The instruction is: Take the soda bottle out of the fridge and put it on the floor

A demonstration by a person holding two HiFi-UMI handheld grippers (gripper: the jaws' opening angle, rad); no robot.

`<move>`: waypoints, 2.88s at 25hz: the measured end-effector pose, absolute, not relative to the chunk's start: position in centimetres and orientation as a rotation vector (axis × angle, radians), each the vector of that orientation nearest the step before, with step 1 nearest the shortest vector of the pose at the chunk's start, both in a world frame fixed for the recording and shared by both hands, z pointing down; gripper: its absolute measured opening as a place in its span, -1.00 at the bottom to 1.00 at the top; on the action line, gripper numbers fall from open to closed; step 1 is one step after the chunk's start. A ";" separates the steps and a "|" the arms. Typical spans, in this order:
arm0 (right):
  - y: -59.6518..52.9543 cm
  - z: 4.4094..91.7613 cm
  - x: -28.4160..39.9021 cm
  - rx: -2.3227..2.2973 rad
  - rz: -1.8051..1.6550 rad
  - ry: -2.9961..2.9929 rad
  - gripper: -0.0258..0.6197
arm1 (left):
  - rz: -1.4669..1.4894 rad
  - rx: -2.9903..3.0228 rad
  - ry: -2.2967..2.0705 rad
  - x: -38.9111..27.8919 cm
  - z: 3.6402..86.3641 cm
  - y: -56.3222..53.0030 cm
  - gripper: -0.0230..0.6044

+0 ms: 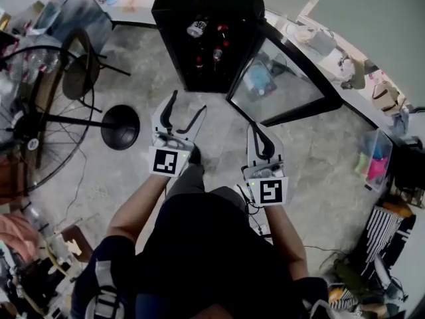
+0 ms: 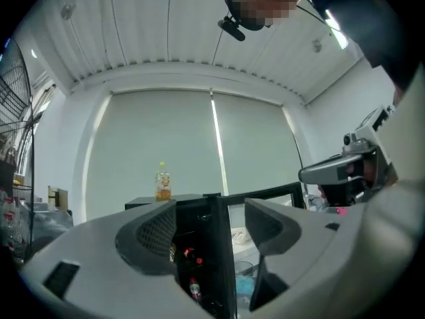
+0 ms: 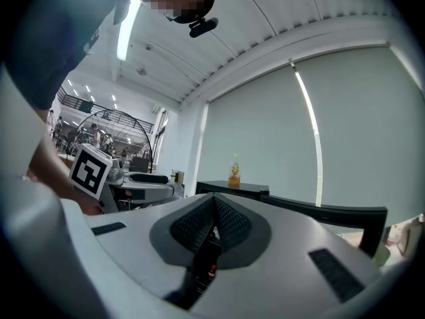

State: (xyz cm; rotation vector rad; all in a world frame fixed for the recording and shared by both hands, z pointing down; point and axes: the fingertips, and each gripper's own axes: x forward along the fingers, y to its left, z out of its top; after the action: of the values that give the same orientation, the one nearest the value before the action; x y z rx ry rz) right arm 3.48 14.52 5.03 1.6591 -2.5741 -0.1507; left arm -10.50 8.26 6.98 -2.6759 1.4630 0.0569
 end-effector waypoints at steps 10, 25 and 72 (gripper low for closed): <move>5.0 8.2 3.5 1.718 -0.151 -2.535 -0.87 | 0.019 -2.715 1.371 -7.8 11.7 -2.8 0.08; -1.9 17.0 5.7 1.672 -0.160 -2.540 -0.87 | 0.080 -2.696 1.365 -2.3 23.0 -14.5 0.08; -6.5 32.9 6.6 1.727 -0.126 -2.524 -0.87 | -0.427 -2.746 1.647 3.9 44.1 -37.4 0.08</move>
State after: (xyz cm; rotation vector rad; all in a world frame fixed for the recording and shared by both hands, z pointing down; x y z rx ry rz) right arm 6.65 -6.49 32.87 1.7266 -2.5235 -0.1261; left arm 3.92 -37.40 44.13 -2.7458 1.6473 -0.4270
